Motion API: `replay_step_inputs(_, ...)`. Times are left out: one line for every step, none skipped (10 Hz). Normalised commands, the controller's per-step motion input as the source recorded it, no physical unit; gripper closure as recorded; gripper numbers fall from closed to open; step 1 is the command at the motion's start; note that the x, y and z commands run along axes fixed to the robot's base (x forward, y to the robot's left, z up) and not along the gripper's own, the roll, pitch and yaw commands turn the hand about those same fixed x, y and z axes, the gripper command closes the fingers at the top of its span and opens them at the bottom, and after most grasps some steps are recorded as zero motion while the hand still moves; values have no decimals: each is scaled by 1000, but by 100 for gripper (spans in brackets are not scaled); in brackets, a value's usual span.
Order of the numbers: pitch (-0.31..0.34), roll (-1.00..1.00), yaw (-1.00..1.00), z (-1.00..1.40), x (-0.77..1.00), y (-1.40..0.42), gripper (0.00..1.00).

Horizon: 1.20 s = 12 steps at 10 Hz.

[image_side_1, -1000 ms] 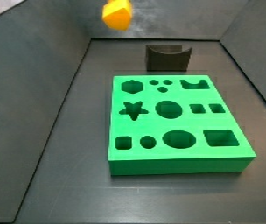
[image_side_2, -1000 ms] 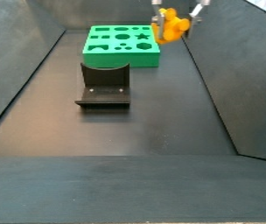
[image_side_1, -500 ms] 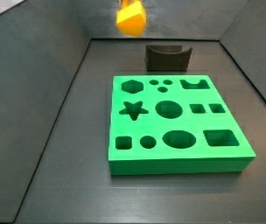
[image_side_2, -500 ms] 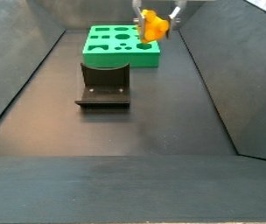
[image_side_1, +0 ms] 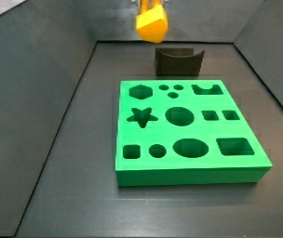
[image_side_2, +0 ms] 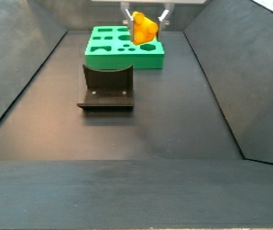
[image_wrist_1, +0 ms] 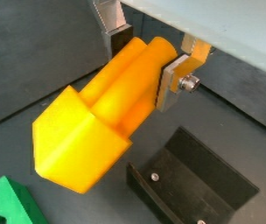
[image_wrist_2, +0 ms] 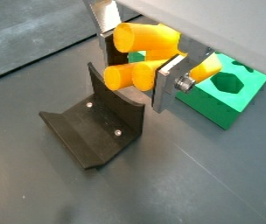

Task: Pick up the 3 prong object. Move up. Rotate the 3 prong object. Place the 3 prong object on the fixture. Regrasp the 3 prong object. Move to above the board. Insert the 3 prong object.
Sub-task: Place the 3 prong object on the fixture.

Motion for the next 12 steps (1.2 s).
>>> replay_step_inputs(81,115,35,-45,848,-28,100)
replay_step_inputs(110,-1000,-38,339,1000,444,100)
replay_step_inputs(121,-1000,-45,352,1000,465,100)
replay_step_inputs(136,-1000,-63,288,987,394,100)
replay_step_inputs(147,-1000,-69,127,854,212,100)
replay_step_inputs(155,-1000,-75,70,767,141,100)
replay_step_inputs(171,-1000,-89,52,672,102,100)
replay_step_inputs(186,-1000,-104,32,571,80,100)
replay_step_inputs(164,-810,-112,12,444,62,100)
replay_step_inputs(139,-631,-112,9,350,57,100)
replay_step_inputs(124,-511,-110,6,287,53,100)
replay_step_inputs(103,-298,-104,7,159,38,100)
